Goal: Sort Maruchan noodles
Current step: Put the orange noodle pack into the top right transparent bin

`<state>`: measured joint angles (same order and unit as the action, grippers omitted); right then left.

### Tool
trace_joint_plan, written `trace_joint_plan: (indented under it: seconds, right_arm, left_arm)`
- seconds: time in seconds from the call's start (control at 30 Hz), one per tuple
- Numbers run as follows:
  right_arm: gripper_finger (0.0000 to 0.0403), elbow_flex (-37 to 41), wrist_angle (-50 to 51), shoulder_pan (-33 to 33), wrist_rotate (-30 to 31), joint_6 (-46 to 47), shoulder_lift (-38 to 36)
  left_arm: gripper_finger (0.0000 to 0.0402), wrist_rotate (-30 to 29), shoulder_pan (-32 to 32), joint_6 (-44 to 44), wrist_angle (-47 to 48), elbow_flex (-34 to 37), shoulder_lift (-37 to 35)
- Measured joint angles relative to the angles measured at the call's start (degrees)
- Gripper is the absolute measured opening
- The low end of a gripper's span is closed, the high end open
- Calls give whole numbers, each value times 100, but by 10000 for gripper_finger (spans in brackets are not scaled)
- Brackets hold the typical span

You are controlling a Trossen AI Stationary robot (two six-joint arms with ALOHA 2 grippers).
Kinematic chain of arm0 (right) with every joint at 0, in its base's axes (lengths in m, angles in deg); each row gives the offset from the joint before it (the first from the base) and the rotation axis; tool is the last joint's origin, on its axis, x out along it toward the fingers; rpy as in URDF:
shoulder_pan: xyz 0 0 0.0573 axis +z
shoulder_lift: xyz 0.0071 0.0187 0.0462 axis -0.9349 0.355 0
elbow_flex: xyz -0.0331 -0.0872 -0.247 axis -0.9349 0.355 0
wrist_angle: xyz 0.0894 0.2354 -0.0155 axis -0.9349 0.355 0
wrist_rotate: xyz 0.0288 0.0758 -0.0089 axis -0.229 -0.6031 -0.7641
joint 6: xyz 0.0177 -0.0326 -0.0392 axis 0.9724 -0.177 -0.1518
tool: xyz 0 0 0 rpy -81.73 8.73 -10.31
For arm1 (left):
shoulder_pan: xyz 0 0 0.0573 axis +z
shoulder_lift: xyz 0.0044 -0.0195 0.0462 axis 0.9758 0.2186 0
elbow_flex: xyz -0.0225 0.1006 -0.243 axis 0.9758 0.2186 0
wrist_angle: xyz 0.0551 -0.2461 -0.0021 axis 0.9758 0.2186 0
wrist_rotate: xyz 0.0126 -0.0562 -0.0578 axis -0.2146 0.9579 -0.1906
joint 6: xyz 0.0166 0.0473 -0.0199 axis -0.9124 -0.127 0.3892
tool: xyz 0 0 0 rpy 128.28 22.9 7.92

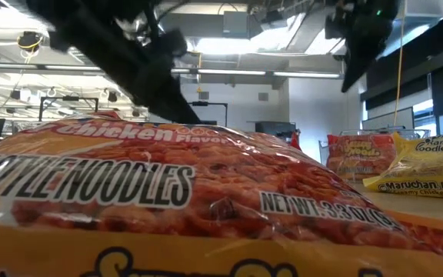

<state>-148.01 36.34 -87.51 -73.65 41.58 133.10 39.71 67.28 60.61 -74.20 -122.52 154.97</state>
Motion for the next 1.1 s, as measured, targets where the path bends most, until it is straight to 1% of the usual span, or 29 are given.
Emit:
trace_joint_plan:
  seconds: [0.13, 0.23, 0.3, 0.4, 0.5, 0.6, 0.67, 0.87, 0.97, 1.1]
  right_arm:
    - [200, 517, -1003, 1080, -87, 412, -116]
    - [200, 902, -1864, 1727, -87, 585, -74]
    - [200, 1132, -2438, 2088, -87, 690, 23]
    - [200, 1430, -3400, 2564, -93, 847, 174]
    - [200, 1634, -4279, 2956, -352, 984, 423]
    - [200, 1719, -5096, 3263, -718, 1119, 744]
    - [200, 1717, -5523, 3441, -820, 1256, 1009]
    - [203, 1719, -6530, 3813, -825, 1710, 1841]
    - [220, 1719, -6838, 3930, -832, 1863, 2209]
    - [255, 1719, -7277, 4076, -846, 2117, 2684]
  left_arm:
    - [222, -18, -546, 336, 511, -339, 0]
    - [222, 30, -923, 784, 806, -500, 0]
    - [222, 160, -1148, 1171, 991, -549, 0]
    - [222, 382, -1499, 1724, 999, -563, 0]
    - [222, 472, -1872, 2203, 984, -563, 30]
    - [222, 426, -2218, 2564, 949, -565, 173]
    - [222, 419, -2401, 2781, 810, -565, 348]
    - [222, 585, -2896, 3376, 187, -565, 957]
    - [222, 608, -3135, 3623, -84, -565, 1123]
    - [222, 616, -3351, 3852, -441, -567, 1234]
